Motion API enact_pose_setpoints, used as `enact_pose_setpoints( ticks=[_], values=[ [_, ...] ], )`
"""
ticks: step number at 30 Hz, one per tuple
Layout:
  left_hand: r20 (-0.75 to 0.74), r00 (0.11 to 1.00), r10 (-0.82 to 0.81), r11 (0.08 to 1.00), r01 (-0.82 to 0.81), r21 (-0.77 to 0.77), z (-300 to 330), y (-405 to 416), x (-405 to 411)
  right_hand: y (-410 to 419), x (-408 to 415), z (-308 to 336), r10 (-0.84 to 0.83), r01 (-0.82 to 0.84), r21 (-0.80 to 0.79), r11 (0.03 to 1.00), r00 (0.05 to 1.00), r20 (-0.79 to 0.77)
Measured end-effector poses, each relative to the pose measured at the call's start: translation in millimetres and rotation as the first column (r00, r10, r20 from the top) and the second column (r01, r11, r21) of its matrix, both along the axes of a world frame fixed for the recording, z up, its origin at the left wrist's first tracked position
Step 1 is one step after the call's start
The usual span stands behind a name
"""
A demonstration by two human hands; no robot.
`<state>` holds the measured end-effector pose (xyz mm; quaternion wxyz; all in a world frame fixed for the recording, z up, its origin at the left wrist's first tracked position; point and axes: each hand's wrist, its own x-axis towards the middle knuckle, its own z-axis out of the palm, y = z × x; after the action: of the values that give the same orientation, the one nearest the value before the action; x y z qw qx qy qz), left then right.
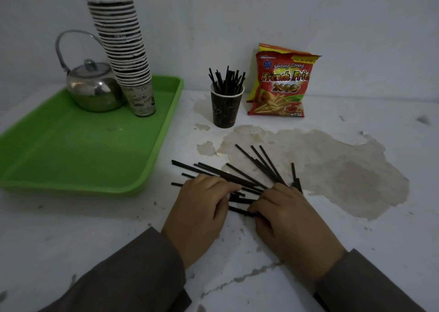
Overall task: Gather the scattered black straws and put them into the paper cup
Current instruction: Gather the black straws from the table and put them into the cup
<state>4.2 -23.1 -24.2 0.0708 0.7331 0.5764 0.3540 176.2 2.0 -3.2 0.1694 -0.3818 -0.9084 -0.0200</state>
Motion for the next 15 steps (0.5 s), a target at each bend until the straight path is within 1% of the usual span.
enact_pose_setpoints(
  ticks=[3, 9, 12, 15],
  values=[
    [0.035, 0.999, 0.006, 1.0, -0.006, 0.003, -2, 1, -1, 1, 0, -1, -0.024, 0.021, -0.044, 0.999, 0.998, -0.053],
    [0.165, 0.985, 0.054, 0.998, -0.055, 0.004, 0, 4, -2, 1, 6, 5, -0.12, 0.093, -0.182, 0.979, 0.982, -0.145],
    [0.145, 0.989, 0.016, 0.999, -0.009, -0.047, 1, 2, -1, 6, 11, 8, -0.147, 0.11, -0.227, 0.968, 0.977, -0.153],
    [0.062, 0.997, -0.046, 0.992, 0.053, -0.113, 1, 1, 1, 10, 16, 9, -0.11, 0.082, -0.262, 0.962, 0.989, -0.097]
  ],
)
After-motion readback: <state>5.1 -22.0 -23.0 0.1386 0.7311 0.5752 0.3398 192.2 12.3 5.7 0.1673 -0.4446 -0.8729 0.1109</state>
